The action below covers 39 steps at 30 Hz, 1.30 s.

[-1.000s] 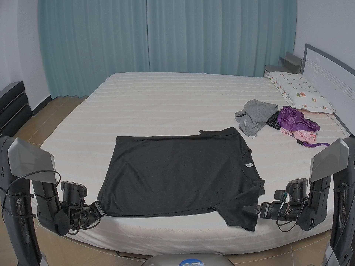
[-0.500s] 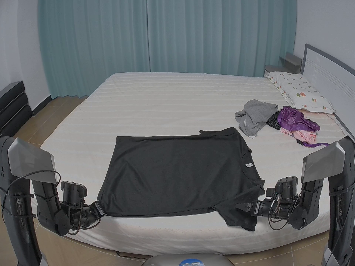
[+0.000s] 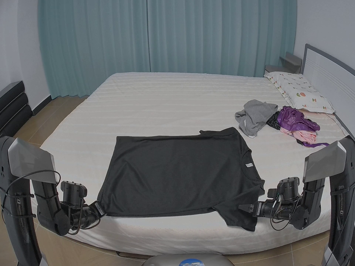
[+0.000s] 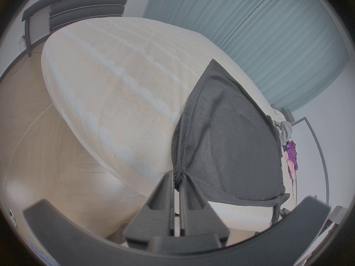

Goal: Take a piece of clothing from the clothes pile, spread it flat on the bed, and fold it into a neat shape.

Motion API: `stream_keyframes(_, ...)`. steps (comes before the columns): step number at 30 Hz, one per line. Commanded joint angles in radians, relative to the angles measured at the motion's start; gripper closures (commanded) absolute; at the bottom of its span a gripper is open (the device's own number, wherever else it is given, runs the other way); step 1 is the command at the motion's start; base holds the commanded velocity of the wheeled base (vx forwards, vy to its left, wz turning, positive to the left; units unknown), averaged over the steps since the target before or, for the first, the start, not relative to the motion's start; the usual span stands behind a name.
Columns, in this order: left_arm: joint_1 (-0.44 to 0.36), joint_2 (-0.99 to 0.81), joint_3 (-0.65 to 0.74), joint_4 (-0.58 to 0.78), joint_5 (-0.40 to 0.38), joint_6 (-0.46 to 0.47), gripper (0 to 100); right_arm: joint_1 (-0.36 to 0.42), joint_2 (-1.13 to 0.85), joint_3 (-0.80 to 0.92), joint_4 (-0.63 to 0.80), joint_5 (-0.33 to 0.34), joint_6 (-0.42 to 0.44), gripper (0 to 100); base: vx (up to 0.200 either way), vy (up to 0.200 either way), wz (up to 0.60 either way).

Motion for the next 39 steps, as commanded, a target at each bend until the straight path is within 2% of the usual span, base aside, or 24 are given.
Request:
stream_keyframes(1, 0.0, 0.0, 0.0, 0.001, 0.0, -0.001, 100, -0.001, -0.006, 0.004, -0.003, 0.001, -0.001, 100, 0.0, 0.0, 0.0)
stream_keyframes(8, 0.0, 0.0, -0.003, -0.001, 0.0, -0.001, 100, -0.05, -0.06, 0.056, -0.009, 0.007, -0.017, 100, 0.0, 0.0, 0.0)
stream_keyframes(23, 0.002, -0.049, 0.009, -0.001, 0.001, 0.002, 100, -0.174, -0.109, 0.191, -0.081, 0.208, -0.017, 100, 0.0, 0.0, 0.0)
stream_keyframes(27, 0.002, -0.066, 0.034, -0.007, 0.001, 0.013, 100, -0.213, -0.133, 0.248, -0.104, 0.283, -0.017, 100, 0.0, 0.0, 0.0)
stream_keyframes(39, 0.013, -0.066, 0.081, -0.053, 0.015, 0.076, 100, -0.24, -0.141, 0.375, -0.207, 0.338, -0.034, 100, 0.0, 0.0, 0.0)
